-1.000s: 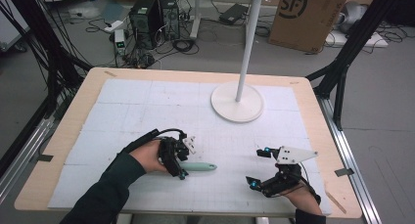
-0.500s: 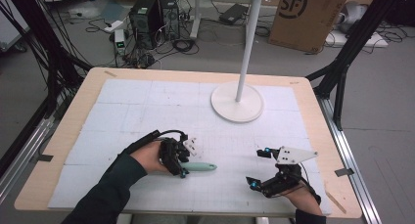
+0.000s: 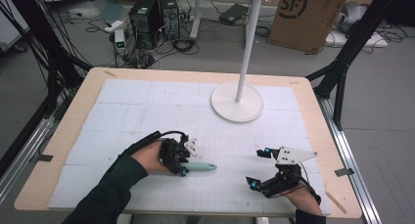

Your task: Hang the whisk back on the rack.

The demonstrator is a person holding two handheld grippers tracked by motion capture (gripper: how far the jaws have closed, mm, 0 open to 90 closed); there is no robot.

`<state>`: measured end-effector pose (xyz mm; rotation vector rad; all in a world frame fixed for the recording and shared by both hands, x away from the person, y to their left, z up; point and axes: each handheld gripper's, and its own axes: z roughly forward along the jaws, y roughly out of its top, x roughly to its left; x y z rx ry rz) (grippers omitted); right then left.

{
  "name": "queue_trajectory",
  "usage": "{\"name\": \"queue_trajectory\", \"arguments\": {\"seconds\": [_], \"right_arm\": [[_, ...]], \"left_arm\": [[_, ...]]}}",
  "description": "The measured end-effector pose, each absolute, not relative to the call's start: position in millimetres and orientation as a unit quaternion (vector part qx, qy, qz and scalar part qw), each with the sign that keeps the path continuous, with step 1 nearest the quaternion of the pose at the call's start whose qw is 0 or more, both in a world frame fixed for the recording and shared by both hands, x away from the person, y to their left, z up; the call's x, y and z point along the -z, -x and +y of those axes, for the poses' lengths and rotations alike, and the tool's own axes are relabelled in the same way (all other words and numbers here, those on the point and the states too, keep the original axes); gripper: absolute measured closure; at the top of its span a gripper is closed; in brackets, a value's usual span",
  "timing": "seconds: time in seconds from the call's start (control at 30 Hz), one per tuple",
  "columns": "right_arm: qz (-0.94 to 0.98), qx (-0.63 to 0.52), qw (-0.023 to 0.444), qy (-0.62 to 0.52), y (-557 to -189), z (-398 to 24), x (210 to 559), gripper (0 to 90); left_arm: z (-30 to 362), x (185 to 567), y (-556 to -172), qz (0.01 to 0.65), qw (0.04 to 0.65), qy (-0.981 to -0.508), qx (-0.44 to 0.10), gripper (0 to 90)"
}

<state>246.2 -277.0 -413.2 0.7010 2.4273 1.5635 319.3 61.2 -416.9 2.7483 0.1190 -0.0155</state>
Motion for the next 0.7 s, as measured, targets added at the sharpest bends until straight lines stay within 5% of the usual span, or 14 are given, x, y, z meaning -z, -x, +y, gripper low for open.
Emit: {"name": "queue_trajectory", "arguments": {"seconds": [0.7], "right_arm": [[0.816, -0.523, 0.087, -0.231, -246.1, -274.6, 412.8, 0.2]], "left_arm": [[57.8, 416.2, -311.9, 0.037, 0.182, -0.982, -0.016, 69.3]]}}
